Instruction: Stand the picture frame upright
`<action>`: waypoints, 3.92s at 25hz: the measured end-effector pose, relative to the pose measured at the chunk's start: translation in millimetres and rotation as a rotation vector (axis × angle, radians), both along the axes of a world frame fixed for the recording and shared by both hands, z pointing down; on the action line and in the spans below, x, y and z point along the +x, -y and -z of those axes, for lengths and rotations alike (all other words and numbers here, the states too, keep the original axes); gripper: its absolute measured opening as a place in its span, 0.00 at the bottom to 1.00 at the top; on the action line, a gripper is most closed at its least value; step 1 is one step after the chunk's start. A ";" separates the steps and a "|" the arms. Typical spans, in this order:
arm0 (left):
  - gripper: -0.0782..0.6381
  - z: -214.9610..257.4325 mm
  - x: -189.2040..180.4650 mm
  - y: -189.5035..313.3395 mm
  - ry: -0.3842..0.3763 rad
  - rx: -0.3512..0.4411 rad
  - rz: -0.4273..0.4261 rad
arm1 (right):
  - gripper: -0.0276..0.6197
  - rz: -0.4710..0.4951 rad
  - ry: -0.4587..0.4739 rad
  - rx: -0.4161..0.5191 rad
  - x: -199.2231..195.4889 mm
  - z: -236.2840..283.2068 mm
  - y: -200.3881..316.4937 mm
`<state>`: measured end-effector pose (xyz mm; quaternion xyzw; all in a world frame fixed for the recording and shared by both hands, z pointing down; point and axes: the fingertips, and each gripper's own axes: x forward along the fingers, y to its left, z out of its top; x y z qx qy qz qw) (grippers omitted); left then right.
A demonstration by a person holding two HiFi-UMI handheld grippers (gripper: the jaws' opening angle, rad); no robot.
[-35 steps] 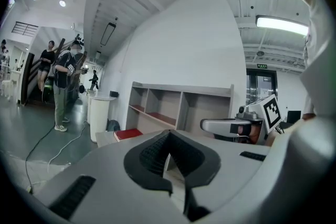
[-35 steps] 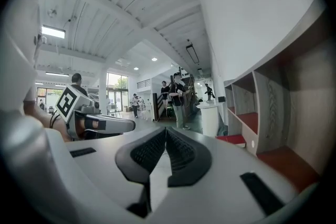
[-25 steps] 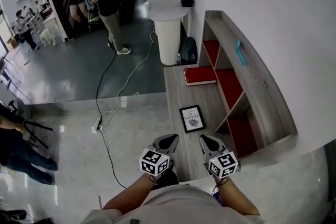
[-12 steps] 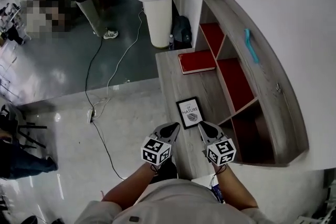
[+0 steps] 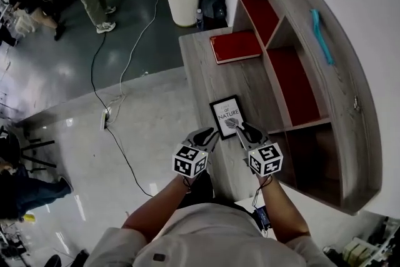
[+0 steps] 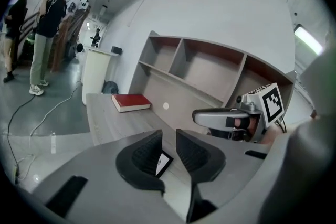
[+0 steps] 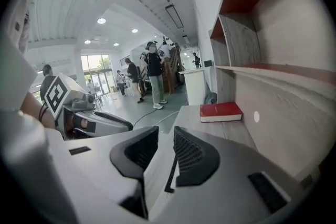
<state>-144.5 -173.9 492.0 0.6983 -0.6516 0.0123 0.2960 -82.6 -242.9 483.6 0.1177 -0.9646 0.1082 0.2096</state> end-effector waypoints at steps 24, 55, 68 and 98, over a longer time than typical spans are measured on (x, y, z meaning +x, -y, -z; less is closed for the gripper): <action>0.41 -181.7 -25.3 68.0 -0.198 -0.268 0.066 | 0.38 -0.041 -0.330 -0.167 -20.0 -206.4 94.3; 0.42 -272.0 -20.2 86.4 -0.323 -0.422 0.106 | 0.40 -0.045 -0.488 -0.219 -23.3 -295.3 111.6; 0.26 -278.2 -23.0 78.5 -0.207 -0.507 0.033 | 0.25 -0.209 -0.478 -0.280 9.8 -288.0 101.9; 0.22 -69.8 36.4 -35.8 -0.031 -0.194 0.174 | 0.17 -0.216 -0.138 -0.046 78.9 -70.8 -7.1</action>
